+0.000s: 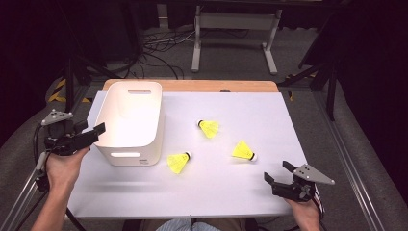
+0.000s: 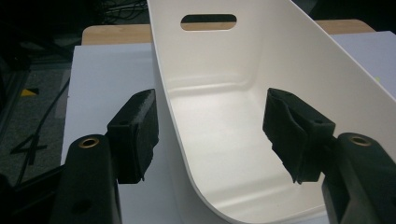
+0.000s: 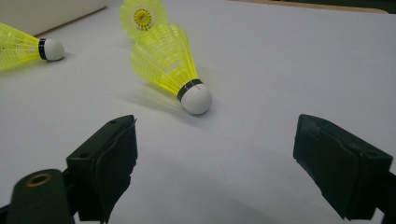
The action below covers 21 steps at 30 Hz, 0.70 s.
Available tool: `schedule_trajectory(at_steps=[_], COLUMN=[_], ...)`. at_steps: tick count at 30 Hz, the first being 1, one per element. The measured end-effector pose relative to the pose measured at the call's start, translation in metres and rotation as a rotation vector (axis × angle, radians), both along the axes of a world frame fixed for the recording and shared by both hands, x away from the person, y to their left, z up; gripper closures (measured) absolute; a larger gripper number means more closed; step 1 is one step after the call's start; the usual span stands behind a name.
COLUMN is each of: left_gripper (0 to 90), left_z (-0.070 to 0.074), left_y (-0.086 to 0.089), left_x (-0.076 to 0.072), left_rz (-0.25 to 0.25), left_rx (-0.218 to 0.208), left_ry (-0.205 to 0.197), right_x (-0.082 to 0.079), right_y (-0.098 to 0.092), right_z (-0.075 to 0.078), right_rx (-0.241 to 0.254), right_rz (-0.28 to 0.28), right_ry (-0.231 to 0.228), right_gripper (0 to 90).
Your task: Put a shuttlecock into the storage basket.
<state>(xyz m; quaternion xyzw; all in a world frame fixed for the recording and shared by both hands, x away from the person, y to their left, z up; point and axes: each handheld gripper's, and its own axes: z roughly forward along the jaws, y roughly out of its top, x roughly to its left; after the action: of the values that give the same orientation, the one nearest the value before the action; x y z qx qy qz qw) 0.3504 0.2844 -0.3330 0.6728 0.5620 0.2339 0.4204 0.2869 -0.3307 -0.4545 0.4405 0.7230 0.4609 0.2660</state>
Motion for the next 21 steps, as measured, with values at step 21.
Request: schedule_trajectory(at_steps=[21], left_gripper=[35.4], left_z=[0.004], left_y=[-0.023], left_x=[0.003], left_rz=[-0.072], left_rx=[-0.002], left_ry=[0.019], right_x=[0.001], right_y=[0.003], right_z=[-0.001], right_rx=[-0.011], right_rz=[0.014], right_ry=[0.004], right_gripper=[13.9])
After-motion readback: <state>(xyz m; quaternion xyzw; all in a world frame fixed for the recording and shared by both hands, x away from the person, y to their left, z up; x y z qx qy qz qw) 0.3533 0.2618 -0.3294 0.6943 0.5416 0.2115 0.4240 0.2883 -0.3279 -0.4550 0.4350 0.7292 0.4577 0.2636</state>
